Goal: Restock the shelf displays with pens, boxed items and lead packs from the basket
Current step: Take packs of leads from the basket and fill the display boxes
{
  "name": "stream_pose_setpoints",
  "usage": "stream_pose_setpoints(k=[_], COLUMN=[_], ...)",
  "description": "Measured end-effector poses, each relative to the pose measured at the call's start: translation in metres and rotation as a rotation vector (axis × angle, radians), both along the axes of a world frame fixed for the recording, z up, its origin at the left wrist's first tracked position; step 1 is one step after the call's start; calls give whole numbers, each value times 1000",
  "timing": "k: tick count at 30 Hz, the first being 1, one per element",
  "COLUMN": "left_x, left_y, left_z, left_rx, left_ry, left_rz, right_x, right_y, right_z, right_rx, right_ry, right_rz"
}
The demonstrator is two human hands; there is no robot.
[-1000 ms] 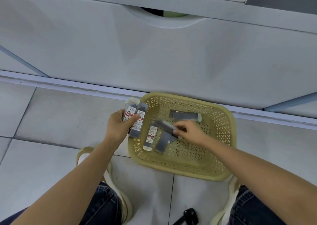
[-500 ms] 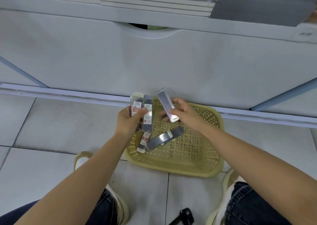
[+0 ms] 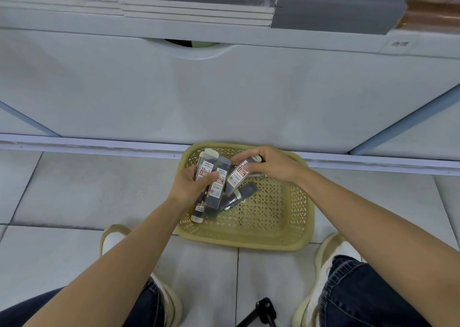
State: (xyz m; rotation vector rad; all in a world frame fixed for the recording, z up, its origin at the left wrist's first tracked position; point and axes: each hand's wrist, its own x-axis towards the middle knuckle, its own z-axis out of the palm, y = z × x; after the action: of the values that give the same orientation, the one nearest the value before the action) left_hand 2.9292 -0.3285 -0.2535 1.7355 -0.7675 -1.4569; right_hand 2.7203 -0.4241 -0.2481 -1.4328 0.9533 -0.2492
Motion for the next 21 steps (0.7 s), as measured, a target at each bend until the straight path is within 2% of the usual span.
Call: stream_pose_setpoints(k=[4, 7, 16, 21], left_x=[3, 6, -10, -18], left_y=[-2, -5, -6, -8], left_z=[-2, -4, 7, 14], left_rx=[8, 26, -19, -25], left_ry=[-2, 30, 217, 239], left_rz=[-3, 15, -62, -38], right_x=[-6, -11, 4, 9], right_y=[-7, -10, -3, -1], right_z=[-10, -14, -15, -8], right_rx=[146, 227, 65, 140], right_ry=[-168, -211, -181, -171], right_rz=[-123, -165, -277, -149])
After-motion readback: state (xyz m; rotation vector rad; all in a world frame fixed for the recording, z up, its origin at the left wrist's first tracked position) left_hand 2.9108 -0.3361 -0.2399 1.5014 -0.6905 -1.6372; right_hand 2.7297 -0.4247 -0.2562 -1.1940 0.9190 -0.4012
